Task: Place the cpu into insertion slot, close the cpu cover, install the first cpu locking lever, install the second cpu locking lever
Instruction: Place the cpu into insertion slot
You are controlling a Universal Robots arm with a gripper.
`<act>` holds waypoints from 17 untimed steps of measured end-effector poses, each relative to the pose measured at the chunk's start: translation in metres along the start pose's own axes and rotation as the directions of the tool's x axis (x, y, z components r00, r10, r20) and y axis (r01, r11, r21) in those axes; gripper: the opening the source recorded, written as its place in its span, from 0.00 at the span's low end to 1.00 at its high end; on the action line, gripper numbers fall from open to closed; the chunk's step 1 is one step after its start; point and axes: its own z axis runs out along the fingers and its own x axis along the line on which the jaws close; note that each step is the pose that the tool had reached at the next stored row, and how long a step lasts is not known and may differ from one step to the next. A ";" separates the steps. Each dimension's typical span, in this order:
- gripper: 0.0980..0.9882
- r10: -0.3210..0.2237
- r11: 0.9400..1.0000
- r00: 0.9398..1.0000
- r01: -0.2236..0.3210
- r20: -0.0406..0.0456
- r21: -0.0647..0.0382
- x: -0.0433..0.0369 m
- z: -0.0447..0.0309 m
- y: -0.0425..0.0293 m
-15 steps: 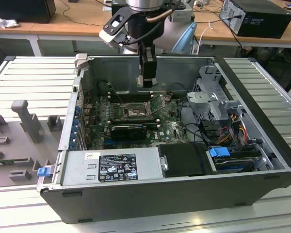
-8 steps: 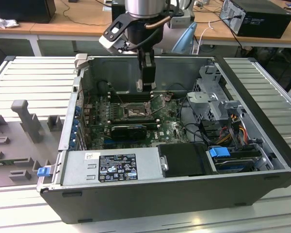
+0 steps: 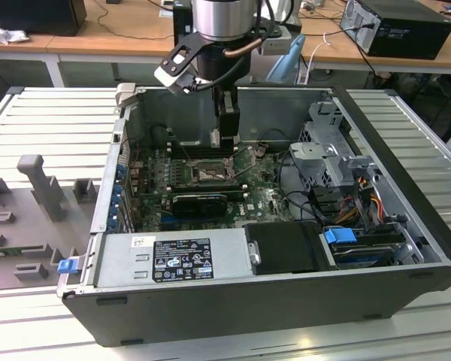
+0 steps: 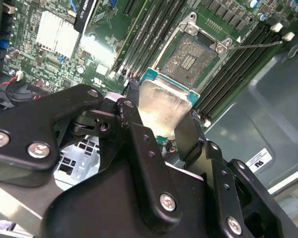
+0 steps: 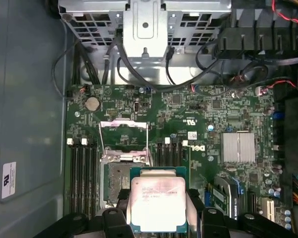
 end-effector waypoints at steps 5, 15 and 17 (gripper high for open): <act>0.48 0.000 1.000 1.000 0.000 0.000 0.000 -0.0001 0.0024 -0.0002; 0.48 0.000 1.000 1.000 0.000 -0.001 0.001 -0.0001 0.0055 -0.0005; 0.48 0.000 1.000 1.000 0.000 -0.001 0.001 -0.0001 0.0060 -0.0005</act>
